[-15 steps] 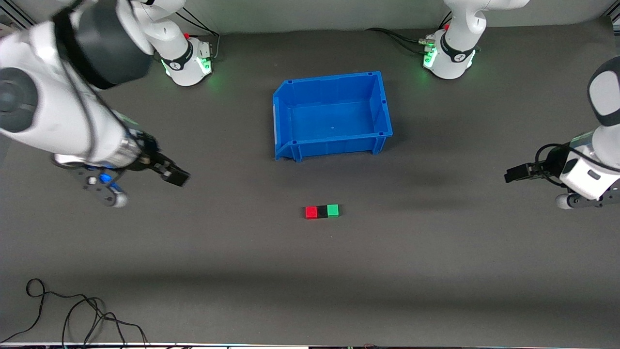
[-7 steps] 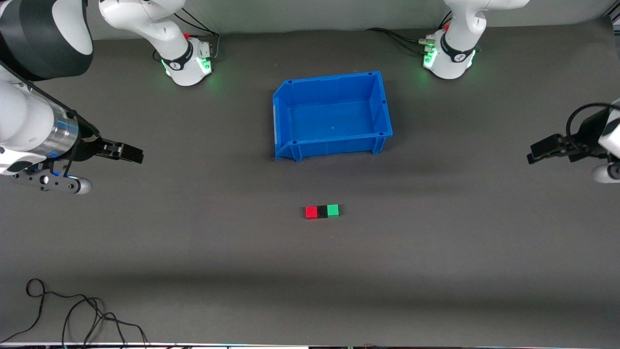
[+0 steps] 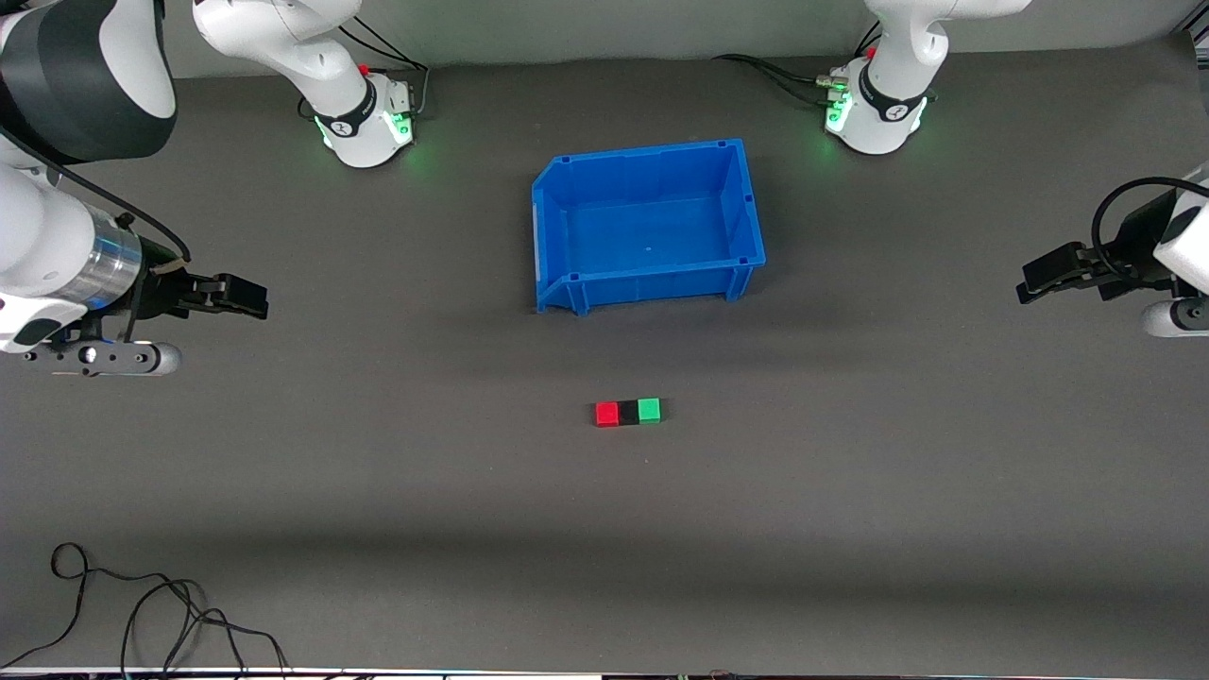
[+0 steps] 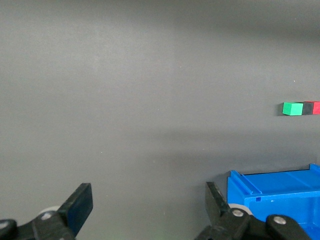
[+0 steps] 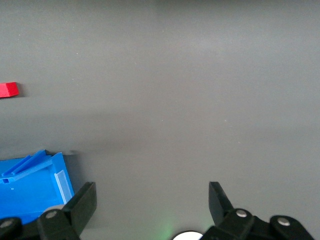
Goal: Attach green and red cubes to black cube
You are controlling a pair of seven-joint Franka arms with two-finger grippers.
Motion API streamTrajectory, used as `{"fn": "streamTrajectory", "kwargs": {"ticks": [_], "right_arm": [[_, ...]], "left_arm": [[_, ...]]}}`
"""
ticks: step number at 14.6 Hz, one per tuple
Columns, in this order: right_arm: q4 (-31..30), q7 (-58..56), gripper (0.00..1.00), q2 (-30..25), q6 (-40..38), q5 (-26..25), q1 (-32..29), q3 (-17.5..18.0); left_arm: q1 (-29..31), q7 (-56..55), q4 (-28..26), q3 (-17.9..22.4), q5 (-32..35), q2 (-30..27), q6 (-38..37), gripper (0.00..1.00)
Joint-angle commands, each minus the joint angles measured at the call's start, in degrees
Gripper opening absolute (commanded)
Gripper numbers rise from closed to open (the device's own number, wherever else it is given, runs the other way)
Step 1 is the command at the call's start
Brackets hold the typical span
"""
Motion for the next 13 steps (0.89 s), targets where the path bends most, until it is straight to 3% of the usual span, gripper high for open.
{"fn": "streamTrajectory", "kwargs": {"ticks": [1, 9, 13], "right_arm": [[-3.5, -1.4, 0.99, -2.9, 1.8, -1.0, 0.8, -0.3], [-4.1, -1.5, 0.99, -3.1, 3.0, -0.8, -1.4, 0.6], [-4.4, -4.6, 0.99, -3.9, 3.0, -0.6, -11.6, 8.7]], "left_arm": [[1.9, -0.1, -0.2, -1.6, 1.0, -1.2, -0.9, 1.0], [1.6, 2.9, -0.6, -1.7, 5.3, -2.5, -2.0, 1.0], [1.4, 2.9, -0.5, -2.1, 6.6, -2.4, -2.3, 1.0]]}}
